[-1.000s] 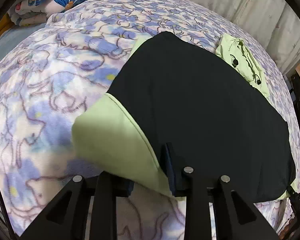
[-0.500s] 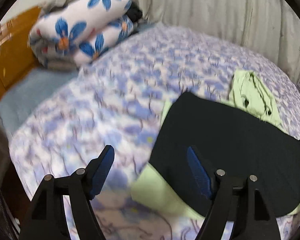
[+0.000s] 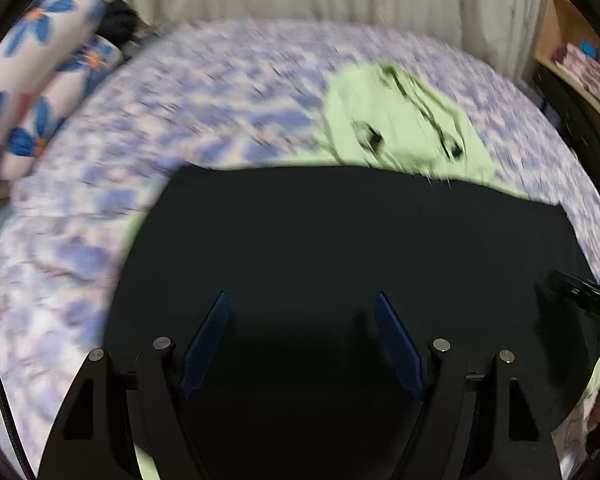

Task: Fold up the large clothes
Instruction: 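Grasp the green hood with both grippers and lift it off the bed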

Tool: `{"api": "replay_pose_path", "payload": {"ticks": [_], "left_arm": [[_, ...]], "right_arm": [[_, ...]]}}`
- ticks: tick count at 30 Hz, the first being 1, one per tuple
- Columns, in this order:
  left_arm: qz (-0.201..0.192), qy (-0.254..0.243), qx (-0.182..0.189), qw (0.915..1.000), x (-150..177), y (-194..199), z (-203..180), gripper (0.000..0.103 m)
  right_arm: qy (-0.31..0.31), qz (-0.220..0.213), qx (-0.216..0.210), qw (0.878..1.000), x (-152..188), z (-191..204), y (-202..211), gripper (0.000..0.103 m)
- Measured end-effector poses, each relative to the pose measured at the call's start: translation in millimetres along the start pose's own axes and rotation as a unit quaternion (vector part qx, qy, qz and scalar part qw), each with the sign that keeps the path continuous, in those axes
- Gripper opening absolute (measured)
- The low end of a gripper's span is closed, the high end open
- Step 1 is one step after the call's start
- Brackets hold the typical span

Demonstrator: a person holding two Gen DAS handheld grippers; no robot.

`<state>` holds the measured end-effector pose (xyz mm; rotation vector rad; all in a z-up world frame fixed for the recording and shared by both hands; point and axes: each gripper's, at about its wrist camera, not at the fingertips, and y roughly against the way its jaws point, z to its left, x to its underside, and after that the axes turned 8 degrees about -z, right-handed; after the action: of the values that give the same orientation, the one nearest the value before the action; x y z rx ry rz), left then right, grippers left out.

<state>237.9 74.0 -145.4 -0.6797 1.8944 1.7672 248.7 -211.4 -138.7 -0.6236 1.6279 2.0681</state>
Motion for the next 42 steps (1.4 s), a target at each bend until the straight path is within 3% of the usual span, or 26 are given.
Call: {"api": "replay_pose_path", "payload": {"ticks": [3, 13, 20, 26, 28, 31, 39, 40, 42], "left_arm": [[0.031, -0.005, 0.008, 0.9995, -2.9, -32.1, -9.8, 0.073], [-0.003, -0.041, -0.006, 0.9991, -52.4, -97.1, -20.1, 0.075], [-0.011, -0.045, -0.005, 0.9989, -101.0, -118.3, -16.7, 0.077], [-0.022, -0.048, -0.021, 0.9984, -152.8, -135.2, -11.4, 0.077], [-0.019, -0.044, -0.022, 0.9986, -170.9, -146.4, -8.7, 0.077], [-0.005, -0.041, -0.021, 0.999, -192.0, -168.3, -9.0, 0.077], [0.049, -0.054, -0.025, 0.9971, -213.2, -233.5, -9.5, 0.077], [0.054, -0.054, -0.025, 0.9967, -212.4, -239.5, -9.6, 0.076], [0.05, -0.05, -0.005, 0.9975, -212.5, -243.2, -9.8, 0.056]], "right_arm": [[0.011, 0.012, 0.004, 1.0, -8.1, 4.5, -27.2, 0.03], [0.013, 0.02, 0.007, 1.0, -60.0, 2.2, -85.4, 0.03], [0.012, 0.002, 0.023, 1.0, -104.8, -3.4, -95.1, 0.03], [-0.012, -0.009, 0.012, 1.0, -155.6, -14.3, -101.9, 0.03], [-0.016, -0.011, 0.007, 1.0, -172.3, -15.2, -109.6, 0.032], [-0.031, -0.012, 0.012, 0.999, -196.3, -21.5, -128.0, 0.046], [-0.104, 0.026, 0.009, 0.994, -227.0, -55.0, -190.0, 0.047], [-0.113, 0.03, 0.0, 0.993, -227.2, -58.0, -195.4, 0.047], [-0.123, 0.026, -0.011, 0.992, -227.6, -61.7, -200.7, 0.047]]}}
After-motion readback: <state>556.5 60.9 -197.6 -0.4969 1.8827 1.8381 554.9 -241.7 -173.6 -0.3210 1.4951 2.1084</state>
